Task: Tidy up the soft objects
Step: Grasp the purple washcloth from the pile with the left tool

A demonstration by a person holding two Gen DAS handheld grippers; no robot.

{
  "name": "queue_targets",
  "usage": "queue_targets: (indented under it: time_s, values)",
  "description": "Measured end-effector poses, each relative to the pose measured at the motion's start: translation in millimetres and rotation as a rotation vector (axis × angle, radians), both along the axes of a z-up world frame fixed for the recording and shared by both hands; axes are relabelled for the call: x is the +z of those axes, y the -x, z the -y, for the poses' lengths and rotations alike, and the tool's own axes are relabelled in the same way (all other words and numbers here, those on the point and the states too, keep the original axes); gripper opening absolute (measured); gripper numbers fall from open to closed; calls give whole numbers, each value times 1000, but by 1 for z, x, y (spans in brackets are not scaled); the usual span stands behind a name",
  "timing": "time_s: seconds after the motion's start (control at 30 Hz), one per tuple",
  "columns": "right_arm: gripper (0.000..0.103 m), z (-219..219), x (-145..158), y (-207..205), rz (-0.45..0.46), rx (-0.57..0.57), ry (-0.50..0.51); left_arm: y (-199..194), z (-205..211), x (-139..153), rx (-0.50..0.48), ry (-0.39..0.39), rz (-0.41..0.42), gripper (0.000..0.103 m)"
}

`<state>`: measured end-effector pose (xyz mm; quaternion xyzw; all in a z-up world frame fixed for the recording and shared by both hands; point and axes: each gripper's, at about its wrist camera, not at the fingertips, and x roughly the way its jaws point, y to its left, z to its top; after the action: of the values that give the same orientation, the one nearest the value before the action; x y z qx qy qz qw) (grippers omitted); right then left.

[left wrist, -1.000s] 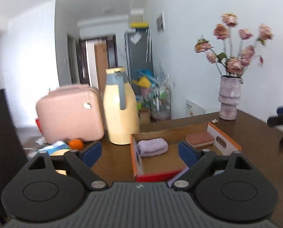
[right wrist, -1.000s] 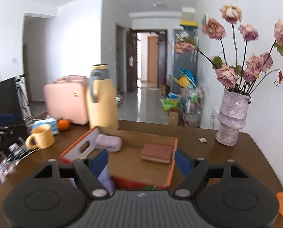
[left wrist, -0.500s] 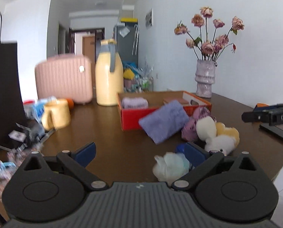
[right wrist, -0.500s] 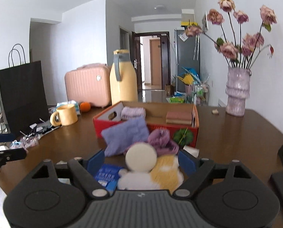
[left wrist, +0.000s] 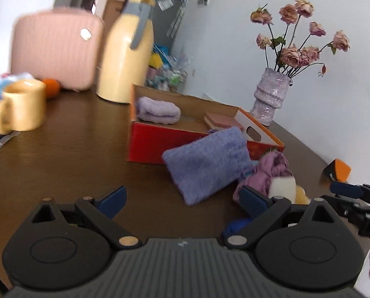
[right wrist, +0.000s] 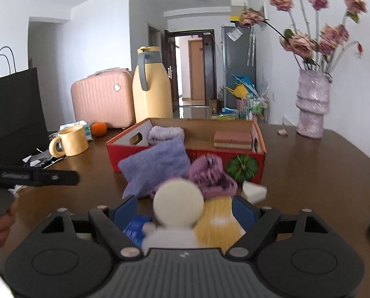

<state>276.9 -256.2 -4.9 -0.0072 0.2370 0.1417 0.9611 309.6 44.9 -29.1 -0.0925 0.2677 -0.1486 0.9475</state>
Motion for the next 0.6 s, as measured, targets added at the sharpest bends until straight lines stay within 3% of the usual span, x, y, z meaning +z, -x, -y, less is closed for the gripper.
queue_targets:
  time_s: [0.23,0.4,0.47,0.5,0.53,0.6]
  values:
    - [74,-30,4,-89,-9,114,63,-101,12,-30,-93,98,-145,68]
    - [63,-40,-12,-155,-131,142,72,-131,14,-50,-143,146,-199,66]
    - [59,-37,-16,-170,-167,147,39,-136,13,-53,-164,156,-185,50]
    - [56,-36,-17,-175,-185,159,15,-138,11,-54,-175,174,-186,36]
    - [52,-36,-19,-179,-193,179,-4,-139,9,-55,-186,196,-191,28]
    - [26,-37,-22,-183,-211,201,-11,-139,9,-57,-207,213,-202,17]
